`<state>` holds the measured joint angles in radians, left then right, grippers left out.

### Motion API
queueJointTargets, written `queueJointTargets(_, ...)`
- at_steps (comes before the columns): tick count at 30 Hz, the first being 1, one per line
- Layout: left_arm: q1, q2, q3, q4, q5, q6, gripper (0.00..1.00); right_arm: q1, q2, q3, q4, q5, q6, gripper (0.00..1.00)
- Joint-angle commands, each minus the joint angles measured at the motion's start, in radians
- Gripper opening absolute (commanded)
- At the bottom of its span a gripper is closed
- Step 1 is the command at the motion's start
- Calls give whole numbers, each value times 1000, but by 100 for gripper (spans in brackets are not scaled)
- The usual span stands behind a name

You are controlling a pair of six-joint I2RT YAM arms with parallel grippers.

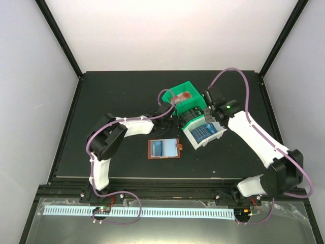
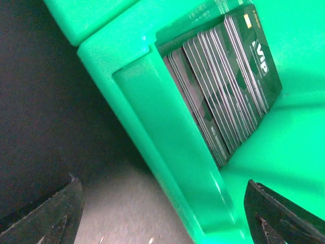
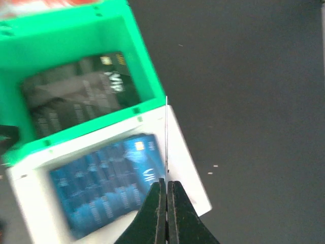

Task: Put the credit cards into the card holder
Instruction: Pick up the credit card from the storage box.

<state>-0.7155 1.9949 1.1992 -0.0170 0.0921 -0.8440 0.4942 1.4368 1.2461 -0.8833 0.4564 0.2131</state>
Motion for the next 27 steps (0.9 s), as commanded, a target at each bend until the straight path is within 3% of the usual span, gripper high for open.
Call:
queueJointTargets(1, -6, -121, -43, -43, 7, 65, 90, 3, -107, -21, 24, -288, 71, 1)
queueJointTargets(6, -9, -315, -152, -58, -43, 99, 96, 3, -242, -181, 228, -617, 191, 1)
queueJointTargets(13, -9, -665, -327, -140, -106, 160, 99, 3, -352, -388, 520, -944, 347, 1)
queueJointTargets(20, -7, -927, -487, -93, 198, 210, 99, 20, -370, -560, 896, -1243, 547, 1)
queueJointTargets(27, -7, -1000, -599, 188, 539, -38, 99, 32, -387, -625, 1115, -1383, 675, 1)
